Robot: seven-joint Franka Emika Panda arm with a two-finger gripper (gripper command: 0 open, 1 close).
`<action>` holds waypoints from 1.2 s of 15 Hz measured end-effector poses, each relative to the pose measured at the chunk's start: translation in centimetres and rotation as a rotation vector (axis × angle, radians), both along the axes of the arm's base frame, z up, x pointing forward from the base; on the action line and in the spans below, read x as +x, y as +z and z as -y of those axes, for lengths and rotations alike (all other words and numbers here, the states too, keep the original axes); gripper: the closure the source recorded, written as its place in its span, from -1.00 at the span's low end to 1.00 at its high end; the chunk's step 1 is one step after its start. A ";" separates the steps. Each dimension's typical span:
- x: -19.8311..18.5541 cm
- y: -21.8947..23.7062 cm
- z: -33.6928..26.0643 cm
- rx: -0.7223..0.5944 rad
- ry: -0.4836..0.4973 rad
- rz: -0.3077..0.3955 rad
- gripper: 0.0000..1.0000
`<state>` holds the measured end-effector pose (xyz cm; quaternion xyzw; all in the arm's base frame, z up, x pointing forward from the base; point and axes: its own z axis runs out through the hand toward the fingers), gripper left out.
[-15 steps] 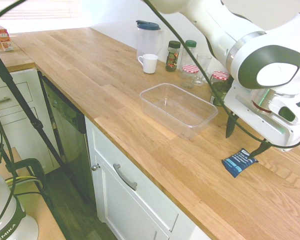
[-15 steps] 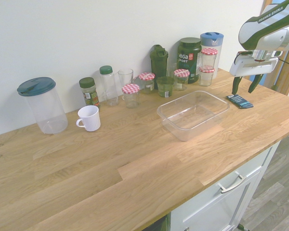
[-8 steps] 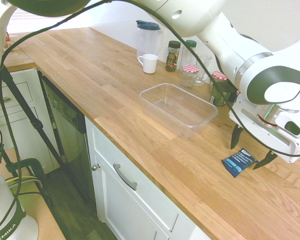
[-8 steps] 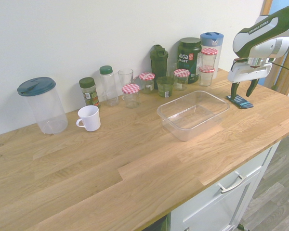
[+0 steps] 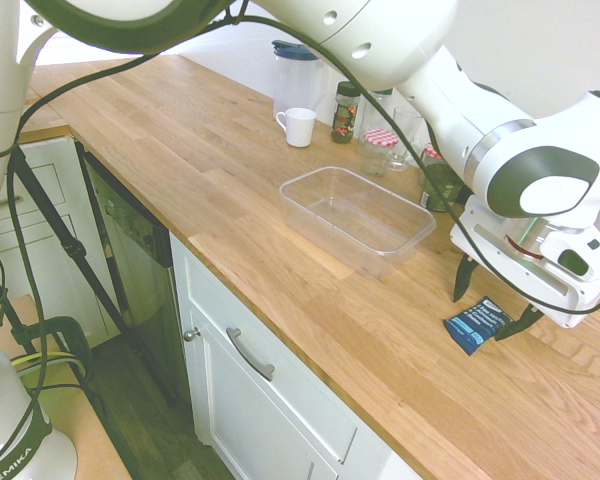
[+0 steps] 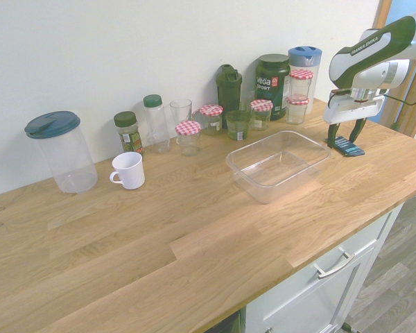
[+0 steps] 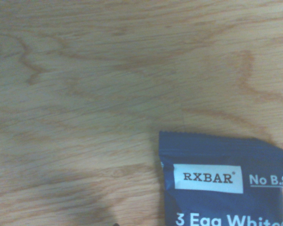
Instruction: Put the protein bar into the container
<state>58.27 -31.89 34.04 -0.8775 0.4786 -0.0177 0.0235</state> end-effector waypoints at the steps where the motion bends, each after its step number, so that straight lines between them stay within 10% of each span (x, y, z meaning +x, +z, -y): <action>1: 0.0 0.0 0.0 0.000 0.000 0.000 1.00; 18: 0.2 -0.1 -0.3 -0.031 -0.017 -0.016 1.00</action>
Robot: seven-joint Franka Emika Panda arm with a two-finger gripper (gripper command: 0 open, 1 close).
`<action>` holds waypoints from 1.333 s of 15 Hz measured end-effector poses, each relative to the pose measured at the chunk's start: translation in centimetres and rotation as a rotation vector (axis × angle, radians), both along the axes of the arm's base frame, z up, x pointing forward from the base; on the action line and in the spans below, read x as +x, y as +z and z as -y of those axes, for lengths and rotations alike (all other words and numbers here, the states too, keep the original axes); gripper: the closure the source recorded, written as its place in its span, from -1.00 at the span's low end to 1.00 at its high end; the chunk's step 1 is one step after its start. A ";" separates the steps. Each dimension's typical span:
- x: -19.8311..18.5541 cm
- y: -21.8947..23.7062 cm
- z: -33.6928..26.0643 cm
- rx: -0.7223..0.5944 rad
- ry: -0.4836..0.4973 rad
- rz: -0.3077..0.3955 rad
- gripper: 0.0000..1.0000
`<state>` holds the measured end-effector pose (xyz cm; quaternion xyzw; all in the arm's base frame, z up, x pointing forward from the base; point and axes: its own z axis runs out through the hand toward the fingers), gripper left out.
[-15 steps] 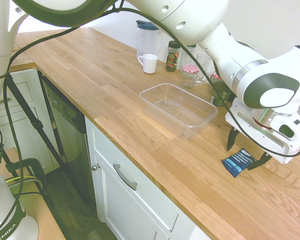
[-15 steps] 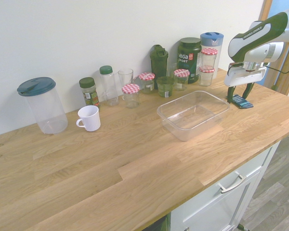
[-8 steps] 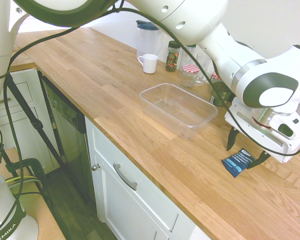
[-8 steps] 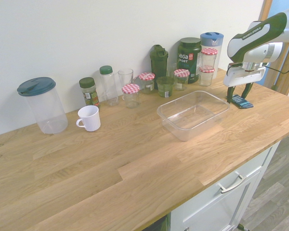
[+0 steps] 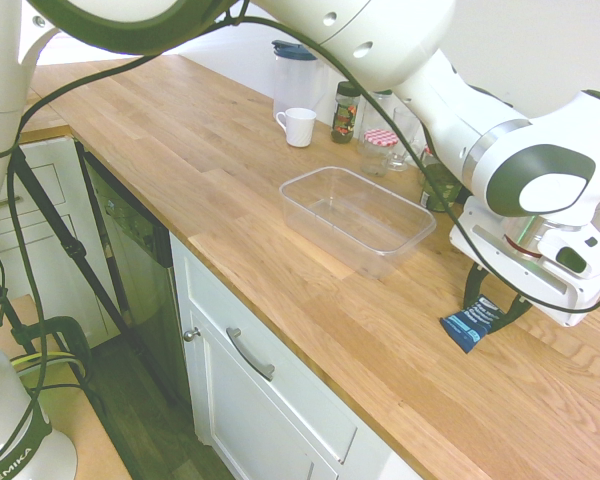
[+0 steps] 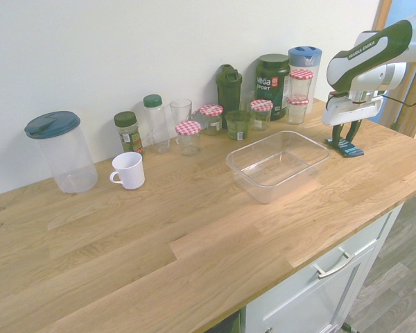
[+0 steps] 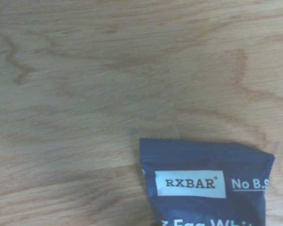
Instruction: Put the protein bar into the container
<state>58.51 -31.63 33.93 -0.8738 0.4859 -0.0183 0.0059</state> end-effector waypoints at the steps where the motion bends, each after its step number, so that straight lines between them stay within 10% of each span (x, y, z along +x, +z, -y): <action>1: 0.0 0.0 0.0 -0.002 -0.002 -0.001 1.00; 14: -2.6 12.7 -14.1 -0.072 0.107 0.134 1.00; 20: -0.6 8.6 -23.1 -0.071 0.136 0.112 1.00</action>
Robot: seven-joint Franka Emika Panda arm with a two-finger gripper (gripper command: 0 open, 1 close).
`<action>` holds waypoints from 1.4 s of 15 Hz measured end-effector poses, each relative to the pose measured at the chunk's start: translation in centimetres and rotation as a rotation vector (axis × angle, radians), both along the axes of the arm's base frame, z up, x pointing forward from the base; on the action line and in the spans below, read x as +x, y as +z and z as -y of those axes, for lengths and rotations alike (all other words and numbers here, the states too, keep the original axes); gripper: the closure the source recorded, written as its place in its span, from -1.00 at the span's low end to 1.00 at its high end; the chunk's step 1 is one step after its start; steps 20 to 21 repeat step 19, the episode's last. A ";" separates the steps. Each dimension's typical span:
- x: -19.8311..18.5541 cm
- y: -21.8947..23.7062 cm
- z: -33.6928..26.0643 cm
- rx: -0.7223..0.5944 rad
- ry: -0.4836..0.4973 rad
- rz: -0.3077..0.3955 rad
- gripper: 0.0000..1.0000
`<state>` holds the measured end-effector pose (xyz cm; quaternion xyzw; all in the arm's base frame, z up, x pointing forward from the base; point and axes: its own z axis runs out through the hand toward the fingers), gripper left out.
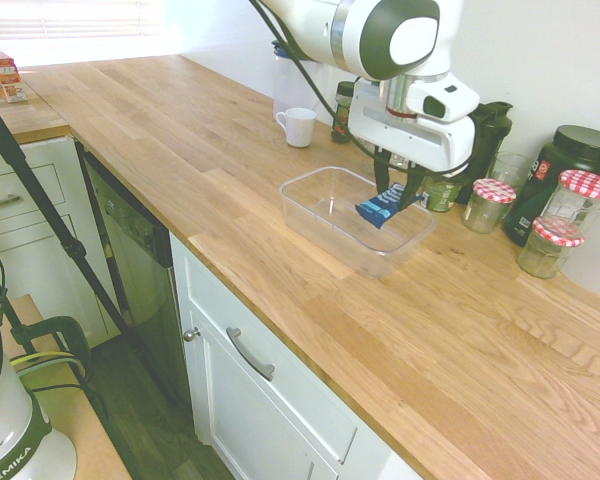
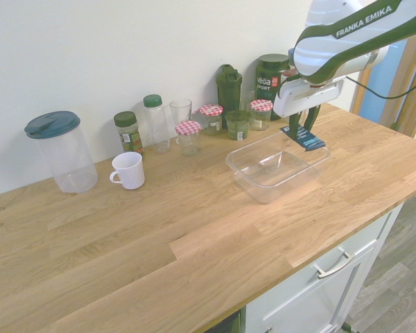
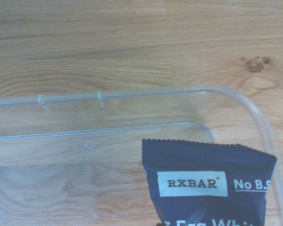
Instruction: Put the protein bar into the container
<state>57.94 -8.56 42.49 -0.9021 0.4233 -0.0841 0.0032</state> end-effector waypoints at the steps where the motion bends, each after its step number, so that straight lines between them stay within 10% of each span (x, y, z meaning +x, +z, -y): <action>1: 0.4 -1.0 -0.2 -0.001 -0.003 0.000 1.00; 2: 0.8 -1.9 -0.2 -0.004 -0.005 0.003 1.00; 3: 1.0 -2.6 -0.2 -0.005 -0.008 0.005 -1.00; 21: -1.3 2.5 -0.2 0.001 0.018 0.074 -1.00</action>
